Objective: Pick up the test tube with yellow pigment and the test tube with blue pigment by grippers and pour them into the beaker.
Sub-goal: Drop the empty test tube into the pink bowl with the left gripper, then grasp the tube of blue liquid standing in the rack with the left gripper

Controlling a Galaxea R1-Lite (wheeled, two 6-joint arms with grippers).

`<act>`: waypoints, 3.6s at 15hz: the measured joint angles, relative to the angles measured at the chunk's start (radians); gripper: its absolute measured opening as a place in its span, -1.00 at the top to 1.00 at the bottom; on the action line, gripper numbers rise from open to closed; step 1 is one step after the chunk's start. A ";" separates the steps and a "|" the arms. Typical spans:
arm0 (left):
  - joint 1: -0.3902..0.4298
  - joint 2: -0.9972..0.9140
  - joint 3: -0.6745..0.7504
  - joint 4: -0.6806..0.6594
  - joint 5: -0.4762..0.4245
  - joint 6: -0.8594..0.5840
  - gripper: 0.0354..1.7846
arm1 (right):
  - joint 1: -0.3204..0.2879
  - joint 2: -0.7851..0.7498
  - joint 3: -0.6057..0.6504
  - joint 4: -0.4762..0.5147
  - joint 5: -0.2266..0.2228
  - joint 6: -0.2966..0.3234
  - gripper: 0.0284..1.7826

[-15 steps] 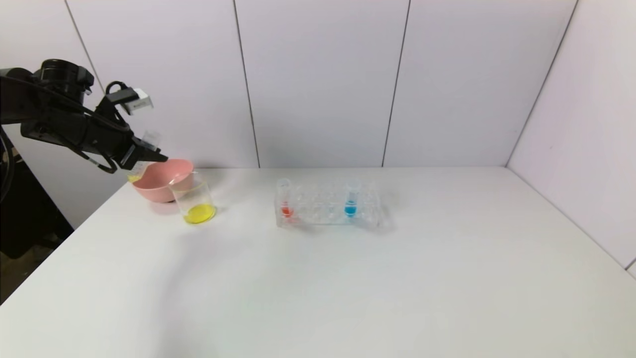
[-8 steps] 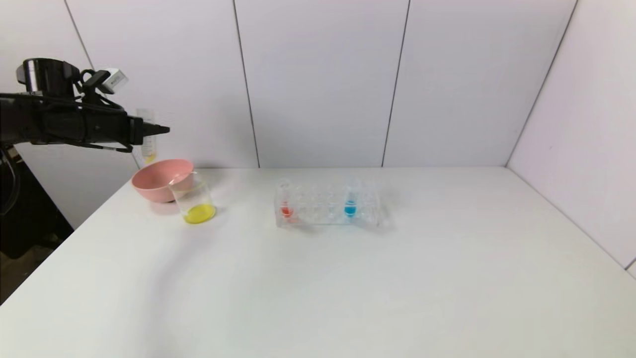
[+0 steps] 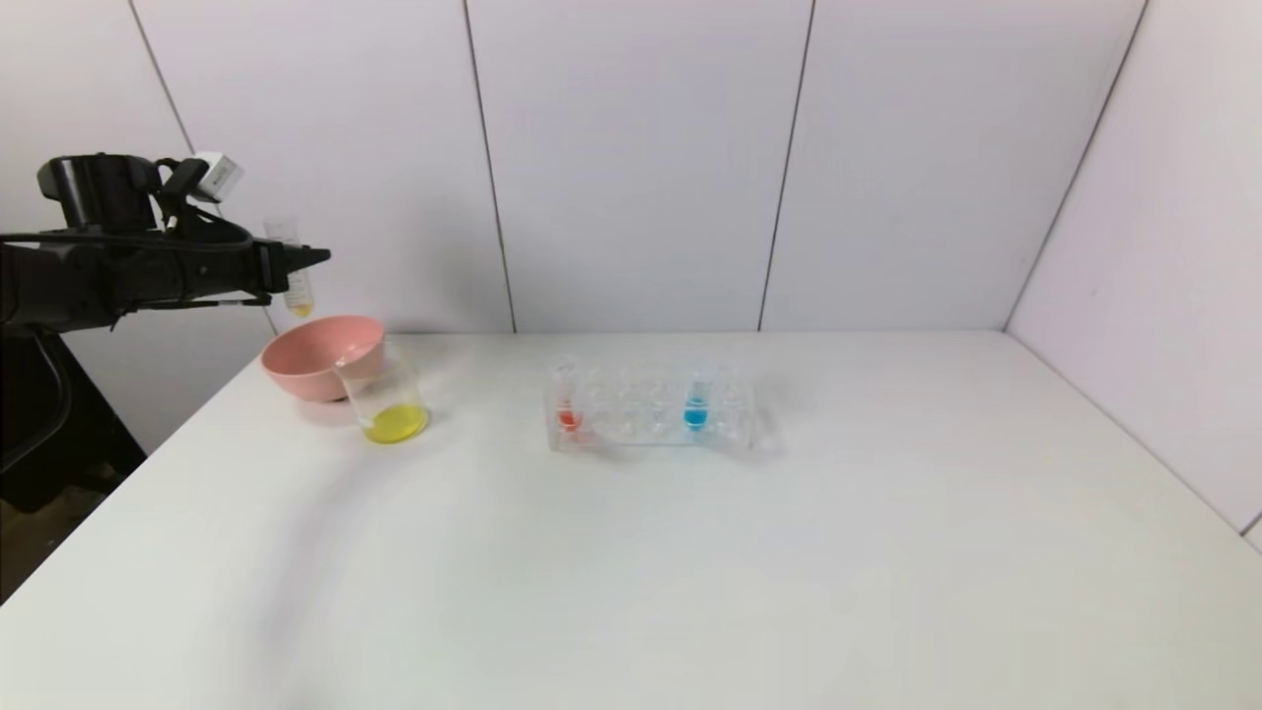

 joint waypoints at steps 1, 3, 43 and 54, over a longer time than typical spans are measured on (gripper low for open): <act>0.001 0.011 0.000 -0.003 0.001 0.001 0.45 | 0.000 0.000 0.000 0.000 0.000 0.000 -0.92; 0.007 0.036 -0.005 -0.018 0.004 0.009 0.45 | 0.000 0.000 0.000 0.000 0.000 0.000 -0.92; -0.073 -0.653 0.689 -0.206 0.285 -0.013 -0.99 | 0.000 0.000 0.000 0.000 0.000 0.000 -0.92; -0.248 -1.350 1.209 -0.003 0.633 -0.011 -0.99 | 0.000 0.000 0.000 0.000 0.000 0.000 -0.92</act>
